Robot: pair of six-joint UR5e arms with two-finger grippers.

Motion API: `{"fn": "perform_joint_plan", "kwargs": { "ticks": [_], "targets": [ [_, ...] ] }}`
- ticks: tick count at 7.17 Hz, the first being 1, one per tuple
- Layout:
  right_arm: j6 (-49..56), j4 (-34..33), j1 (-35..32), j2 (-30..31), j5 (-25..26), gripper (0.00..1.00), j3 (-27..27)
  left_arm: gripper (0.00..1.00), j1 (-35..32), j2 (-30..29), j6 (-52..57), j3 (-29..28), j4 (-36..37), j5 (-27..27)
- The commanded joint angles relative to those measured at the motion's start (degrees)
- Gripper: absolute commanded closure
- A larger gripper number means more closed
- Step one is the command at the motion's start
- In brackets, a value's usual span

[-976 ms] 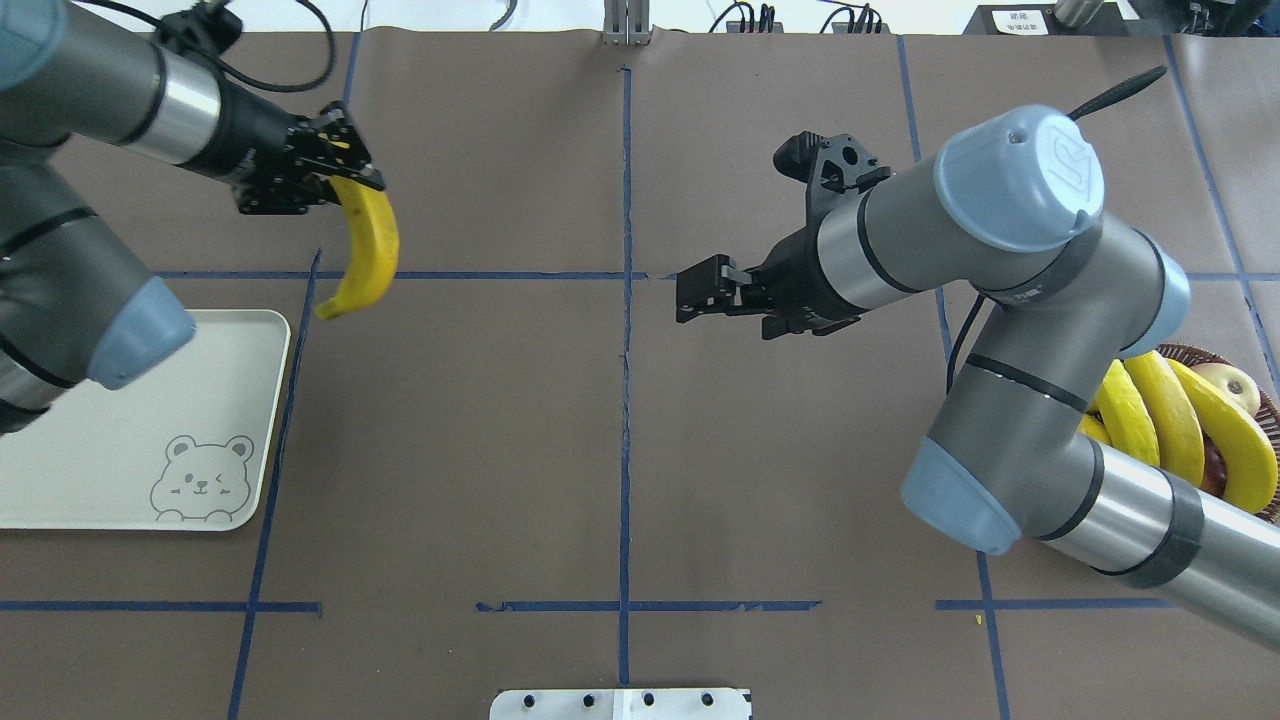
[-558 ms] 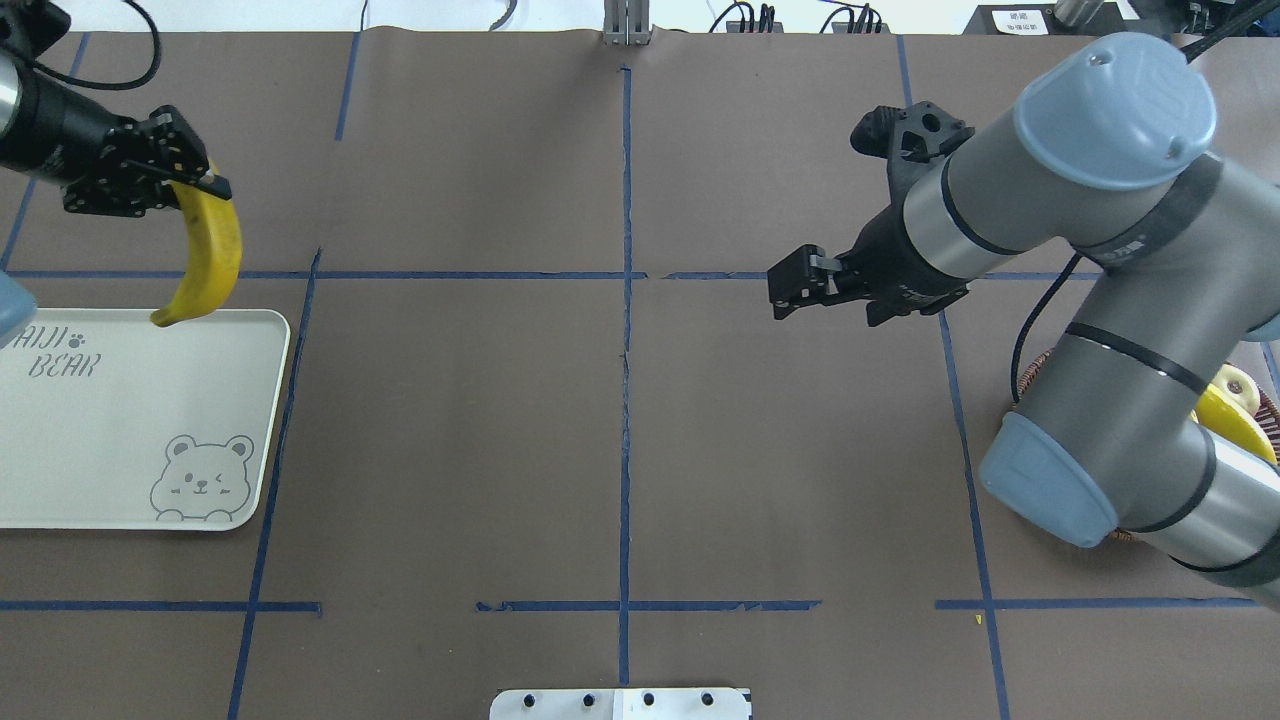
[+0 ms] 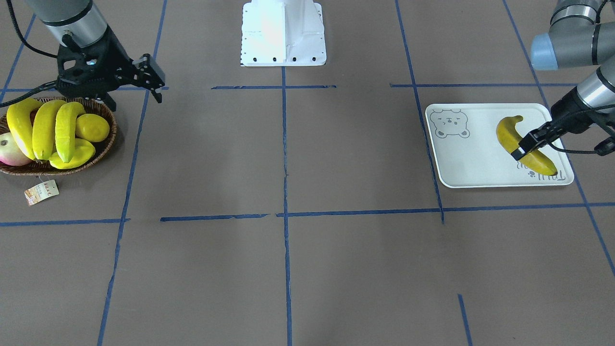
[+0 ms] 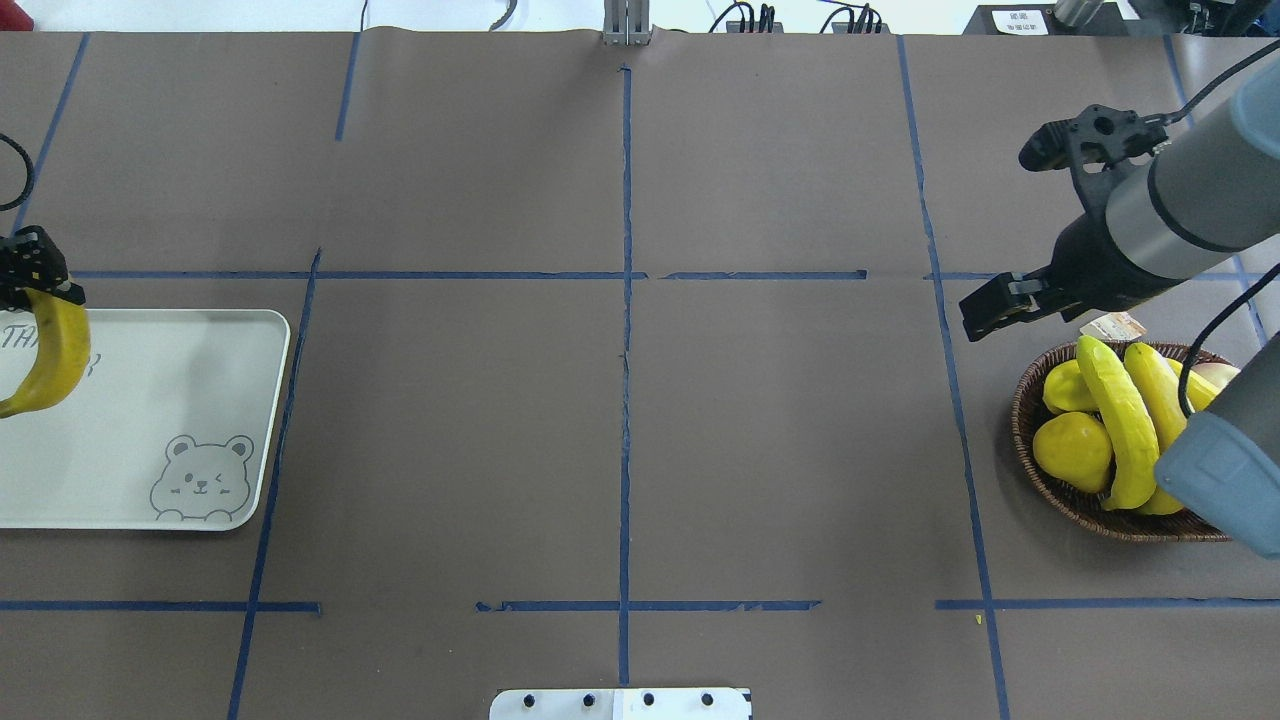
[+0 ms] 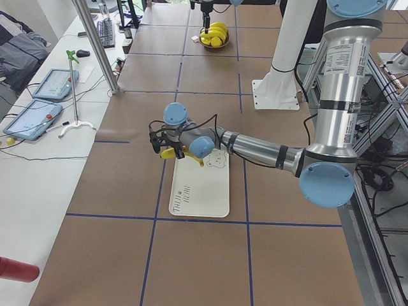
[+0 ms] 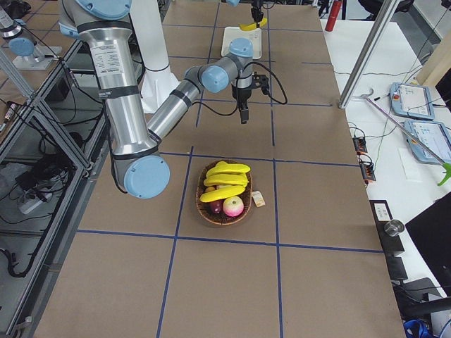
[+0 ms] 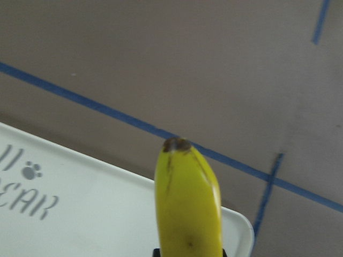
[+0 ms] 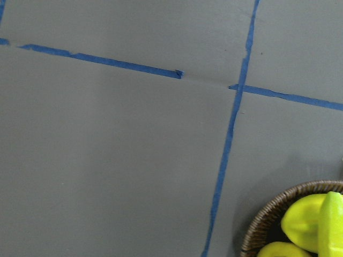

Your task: Transfer all bananas from basket to plate

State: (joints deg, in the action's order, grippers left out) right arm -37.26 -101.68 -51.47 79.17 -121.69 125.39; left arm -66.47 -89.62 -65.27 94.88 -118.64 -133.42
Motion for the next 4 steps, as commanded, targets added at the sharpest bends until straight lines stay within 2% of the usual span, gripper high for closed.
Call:
{"fn": "perform_joint_plan", "kwargs": {
  "ticks": [1, 3, 4],
  "targets": [
    [6.5, 0.3, -3.3, 4.3, -3.0, 0.0, -0.2, 0.98, -0.1, 3.6, 0.3, -4.2, -2.5, 2.2],
    [6.6, 0.3, -3.6, 4.2, -3.0, 0.0, -0.2, 0.94, 0.0, 3.8, -0.3, -10.1, -10.6, 2.1],
    [6.6, 0.3, -3.6, 4.3, -2.9, 0.0, -0.2, 0.88, 0.0, 3.6, 0.2, -12.4, -11.3, 2.0]
  ]
}}
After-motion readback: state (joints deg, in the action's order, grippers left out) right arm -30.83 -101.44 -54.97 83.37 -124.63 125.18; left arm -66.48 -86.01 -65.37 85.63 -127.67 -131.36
